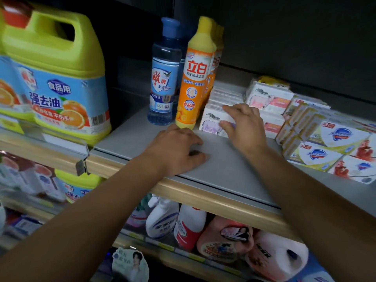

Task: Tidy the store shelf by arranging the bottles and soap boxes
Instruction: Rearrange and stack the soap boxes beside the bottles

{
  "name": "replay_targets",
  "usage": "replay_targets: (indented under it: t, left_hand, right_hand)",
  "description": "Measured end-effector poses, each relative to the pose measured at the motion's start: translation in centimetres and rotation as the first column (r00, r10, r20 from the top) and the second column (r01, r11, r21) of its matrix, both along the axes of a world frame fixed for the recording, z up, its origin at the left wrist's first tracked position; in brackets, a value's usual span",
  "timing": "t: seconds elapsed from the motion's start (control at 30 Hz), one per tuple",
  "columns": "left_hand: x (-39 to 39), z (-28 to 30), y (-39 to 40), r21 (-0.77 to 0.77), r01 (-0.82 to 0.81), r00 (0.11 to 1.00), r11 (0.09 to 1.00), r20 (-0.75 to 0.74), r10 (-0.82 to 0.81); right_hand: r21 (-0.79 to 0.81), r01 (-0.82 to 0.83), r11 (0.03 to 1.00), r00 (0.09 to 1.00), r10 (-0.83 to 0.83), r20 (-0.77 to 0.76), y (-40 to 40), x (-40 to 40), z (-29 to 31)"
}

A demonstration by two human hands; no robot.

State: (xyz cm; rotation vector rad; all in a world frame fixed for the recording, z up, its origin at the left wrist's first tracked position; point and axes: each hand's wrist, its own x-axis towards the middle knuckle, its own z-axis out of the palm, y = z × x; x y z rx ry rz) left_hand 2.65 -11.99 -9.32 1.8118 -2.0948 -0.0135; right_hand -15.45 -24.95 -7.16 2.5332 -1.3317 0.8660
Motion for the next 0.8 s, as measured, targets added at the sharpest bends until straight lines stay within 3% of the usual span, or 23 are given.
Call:
replay_targets:
  t: [0.43,0.8]
  left_hand:
    - [-0.02,0.08,0.26,0.014,-0.013,1.0,1.0,-0.007,0.014]
    - [-0.18,0.28,0.48,0.015,-0.017,0.999,1.0,-0.032,0.018]
  right_hand:
    - [0.05,0.005,0.999,0.997,-0.009,0.072,0.5,0.23,-0.5]
    - [0.048,0.054,0.997,0.998,-0.053,-0.032,0.92,0.25,0.27]
